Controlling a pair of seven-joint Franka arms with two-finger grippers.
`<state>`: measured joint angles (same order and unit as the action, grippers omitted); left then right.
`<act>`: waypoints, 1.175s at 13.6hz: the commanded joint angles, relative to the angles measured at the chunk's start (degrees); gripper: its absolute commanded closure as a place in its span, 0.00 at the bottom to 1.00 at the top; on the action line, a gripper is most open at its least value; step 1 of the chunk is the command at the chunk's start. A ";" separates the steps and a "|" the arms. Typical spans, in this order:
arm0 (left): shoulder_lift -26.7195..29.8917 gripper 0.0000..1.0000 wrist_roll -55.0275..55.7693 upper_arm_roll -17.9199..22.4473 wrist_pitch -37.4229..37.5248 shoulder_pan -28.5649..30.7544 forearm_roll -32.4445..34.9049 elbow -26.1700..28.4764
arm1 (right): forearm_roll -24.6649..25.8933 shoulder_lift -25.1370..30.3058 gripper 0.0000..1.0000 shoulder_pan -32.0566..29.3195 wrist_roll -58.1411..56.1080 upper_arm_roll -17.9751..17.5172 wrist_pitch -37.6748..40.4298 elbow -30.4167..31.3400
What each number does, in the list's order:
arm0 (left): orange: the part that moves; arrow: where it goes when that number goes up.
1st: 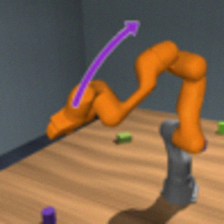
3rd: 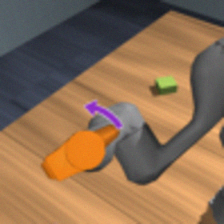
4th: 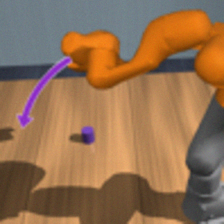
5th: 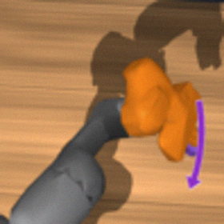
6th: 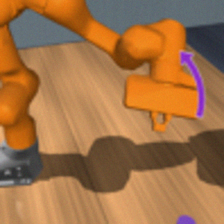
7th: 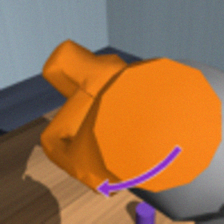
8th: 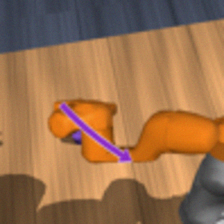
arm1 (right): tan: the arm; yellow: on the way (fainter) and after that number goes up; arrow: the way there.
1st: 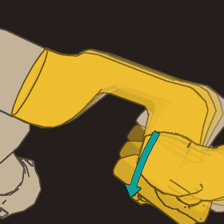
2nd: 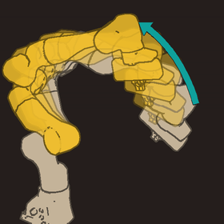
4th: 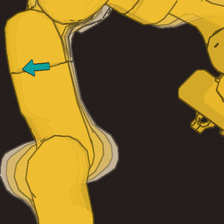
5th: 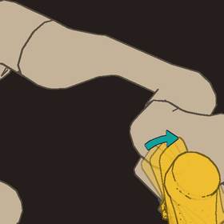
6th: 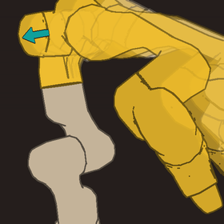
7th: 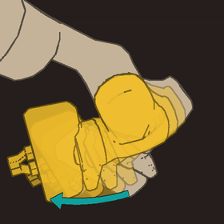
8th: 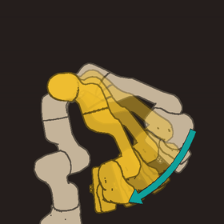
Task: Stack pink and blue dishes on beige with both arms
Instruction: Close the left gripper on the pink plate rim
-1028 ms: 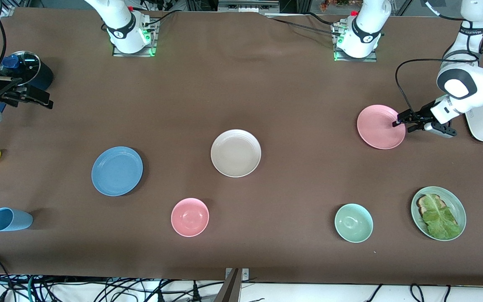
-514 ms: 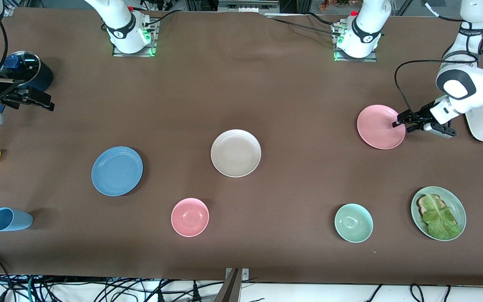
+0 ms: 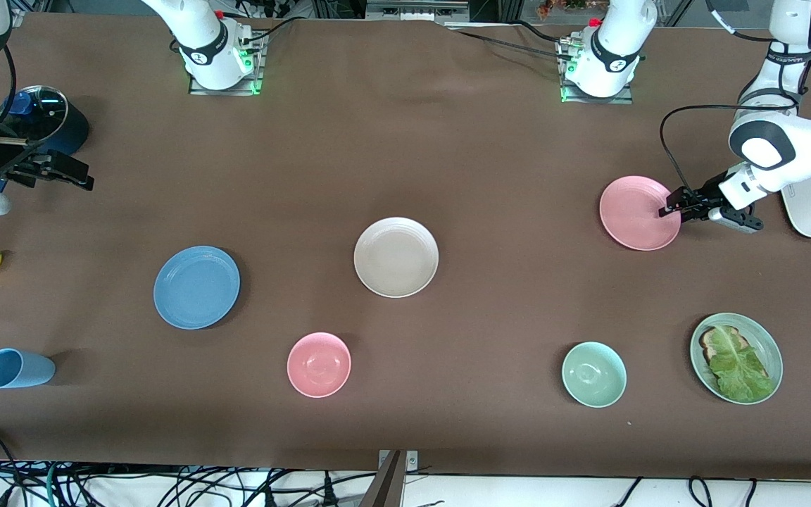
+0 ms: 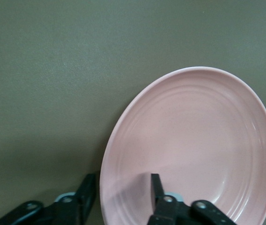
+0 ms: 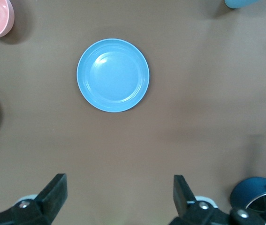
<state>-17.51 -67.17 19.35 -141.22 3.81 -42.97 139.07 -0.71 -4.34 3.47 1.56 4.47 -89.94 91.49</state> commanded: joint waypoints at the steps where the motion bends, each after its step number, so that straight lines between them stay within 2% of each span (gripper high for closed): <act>1: 0.19 0.66 -2.44 0.16 -0.37 -0.56 -2.56 -0.47 | 0.54 -0.58 0.00 0.22 0.11 -0.08 0.11 -1.40; 2: 0.19 0.71 -2.44 0.16 -0.29 -0.56 -2.56 -0.47 | 0.54 -0.58 0.00 0.13 0.11 -0.08 0.11 -1.40; 5: 0.72 0.97 -2.09 0.16 0.06 -0.47 -2.65 -0.47 | 0.54 -0.58 0.00 0.22 0.11 -0.08 0.11 -1.40; 6: 0.72 1.00 -2.09 0.16 0.15 -0.47 -2.65 -0.47 | 0.54 -0.58 0.00 0.22 0.11 -0.08 0.11 -1.40; 12: 1.07 1.00 -2.09 0.34 1.64 -0.03 -3.88 -0.56 | 0.54 -0.58 0.00 0.22 0.11 -0.08 0.11 -1.40; 16: 4.85 1.00 -0.94 0.25 3.14 -0.12 -3.35 -1.09 | 0.62 -0.58 0.00 0.48 0.11 -0.08 0.11 -1.40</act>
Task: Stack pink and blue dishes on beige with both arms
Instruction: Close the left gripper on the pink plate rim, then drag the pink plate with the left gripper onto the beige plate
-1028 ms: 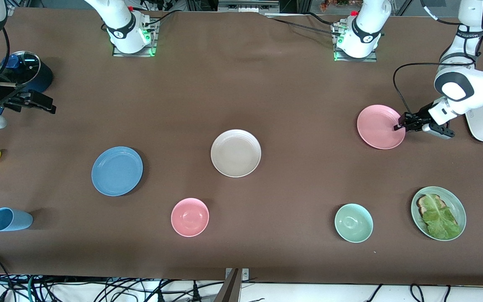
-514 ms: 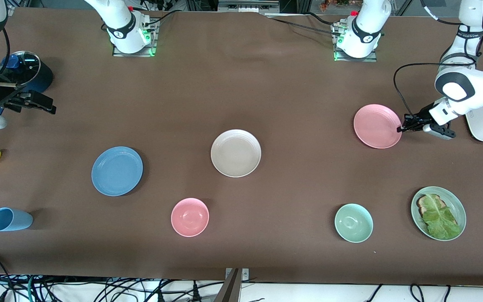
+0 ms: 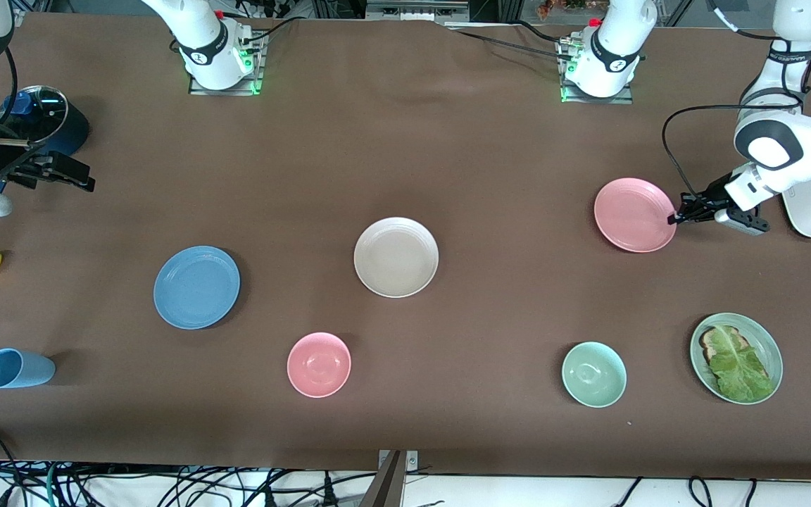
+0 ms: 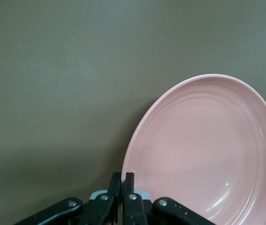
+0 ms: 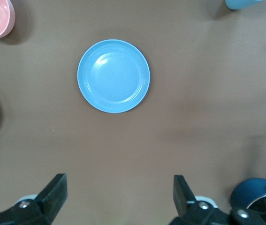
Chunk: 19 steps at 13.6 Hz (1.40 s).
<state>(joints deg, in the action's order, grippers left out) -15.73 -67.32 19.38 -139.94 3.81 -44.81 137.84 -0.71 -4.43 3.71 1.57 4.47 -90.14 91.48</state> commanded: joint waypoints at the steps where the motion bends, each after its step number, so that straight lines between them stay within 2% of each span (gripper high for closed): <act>1: 3.51 1.00 -0.71 0.22 2.21 -0.12 -1.25 -0.11 | 0.62 -0.49 0.00 0.25 0.10 -0.08 0.32 -1.39; 5: 4.39 1.00 2.44 -0.40 2.48 -0.56 -1.16 -0.46 | 0.62 -0.40 0.00 0.25 0.10 0.01 0.41 -1.39; 8: 5.80 1.00 9.55 -4.25 2.39 -1.00 -1.16 -0.55 | 0.62 -0.14 0.00 0.16 -0.34 0.10 0.58 -1.39; 14: 6.50 1.00 30.37 -18.66 -2.60 -1.09 -1.25 -1.87 | 0.36 0.21 0.00 -0.28 -0.77 0.80 0.67 -1.39; 16: 6.50 1.00 35.57 -22.44 -4.89 -1.18 -1.25 -1.87 | 0.09 0.21 0.00 -0.28 -0.77 1.50 0.76 -1.57; 19: 6.15 1.00 45.75 -27.10 -10.43 -4.85 -1.34 -1.87 | 0.09 0.65 0.00 -0.28 -0.77 1.51 1.02 -1.57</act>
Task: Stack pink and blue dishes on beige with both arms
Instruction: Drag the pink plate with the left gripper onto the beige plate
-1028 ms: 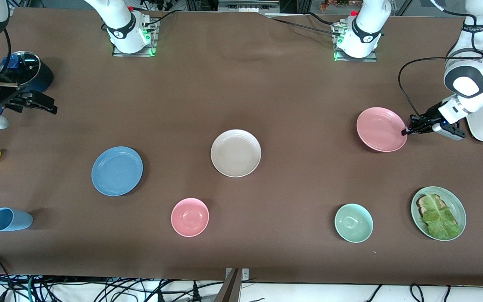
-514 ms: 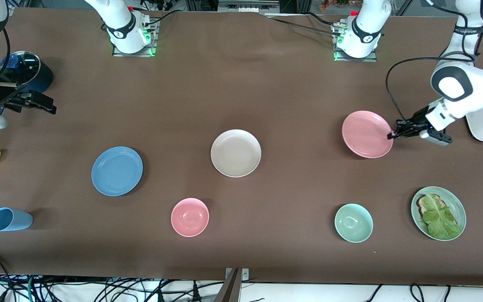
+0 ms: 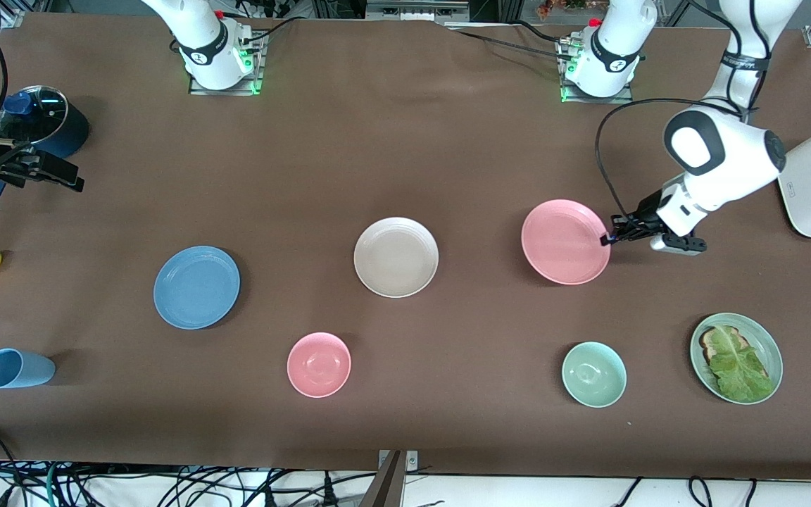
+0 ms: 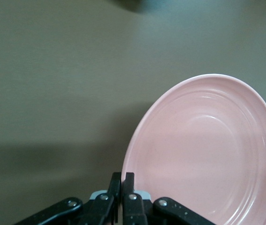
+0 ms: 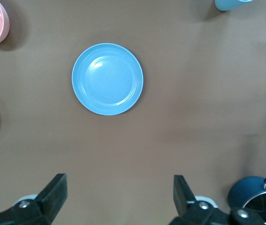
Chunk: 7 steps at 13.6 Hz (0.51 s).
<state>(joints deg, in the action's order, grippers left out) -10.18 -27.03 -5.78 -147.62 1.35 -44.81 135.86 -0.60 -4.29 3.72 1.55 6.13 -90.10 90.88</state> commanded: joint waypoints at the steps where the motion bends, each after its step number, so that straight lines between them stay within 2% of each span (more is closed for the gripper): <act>1: 0.42 1.00 9.15 -2.91 -4.50 -4.06 -1.34 -0.16 | -0.10 0.60 0.00 -0.30 -0.76 -0.06 0.98 -0.97; 7: -5.10 1.00 28.49 -2.92 -11.63 -17.59 -1.16 -5.42 | -0.10 0.60 0.00 -0.30 -0.76 -0.15 0.81 -0.97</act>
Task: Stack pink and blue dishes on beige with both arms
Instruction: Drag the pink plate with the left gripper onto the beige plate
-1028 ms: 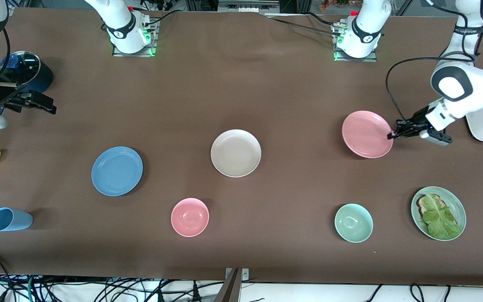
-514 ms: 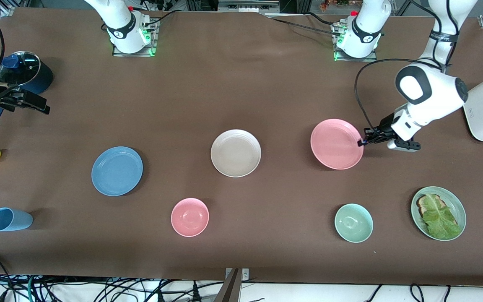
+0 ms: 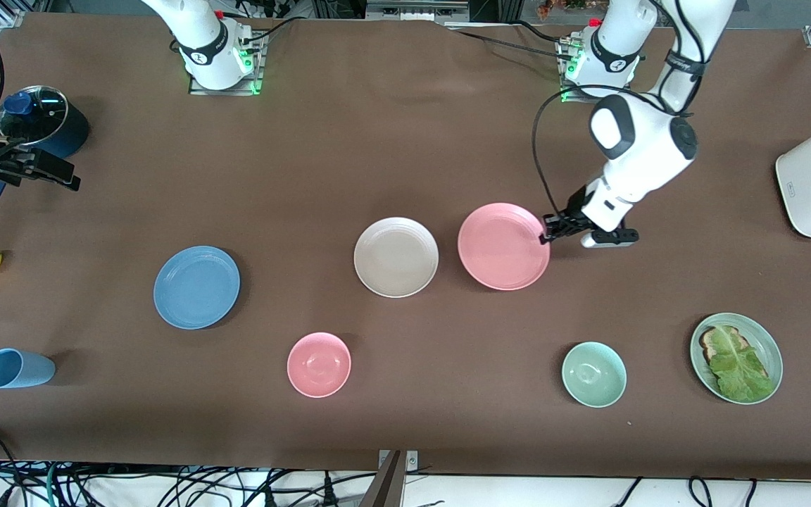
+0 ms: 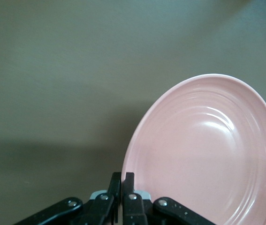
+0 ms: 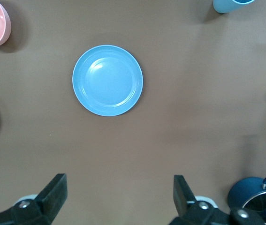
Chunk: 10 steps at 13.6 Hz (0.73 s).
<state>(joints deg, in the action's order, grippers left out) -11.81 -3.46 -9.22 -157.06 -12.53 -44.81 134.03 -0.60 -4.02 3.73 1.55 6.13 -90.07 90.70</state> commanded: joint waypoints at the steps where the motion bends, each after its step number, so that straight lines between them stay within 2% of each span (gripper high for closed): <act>1: -4.79 1.00 7.57 0.60 -2.98 -5.47 -1.16 -4.90 | -0.10 0.33 0.00 -0.30 -0.76 -0.16 0.78 -0.78; 6: -11.03 1.00 16.71 1.30 -7.03 -12.33 -1.16 -10.18 | -0.10 0.33 0.00 -0.30 -0.85 -0.07 1.04 -0.78; 10: -13.50 1.00 23.66 6.21 -7.99 -20.84 -1.16 -13.00 | -0.10 0.33 0.00 -0.30 -0.76 -0.07 1.13 -0.78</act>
<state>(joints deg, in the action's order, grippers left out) -23.54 17.19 -6.30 -163.71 -28.58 -44.81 123.51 -0.60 -4.01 3.72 1.55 6.13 -89.98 90.67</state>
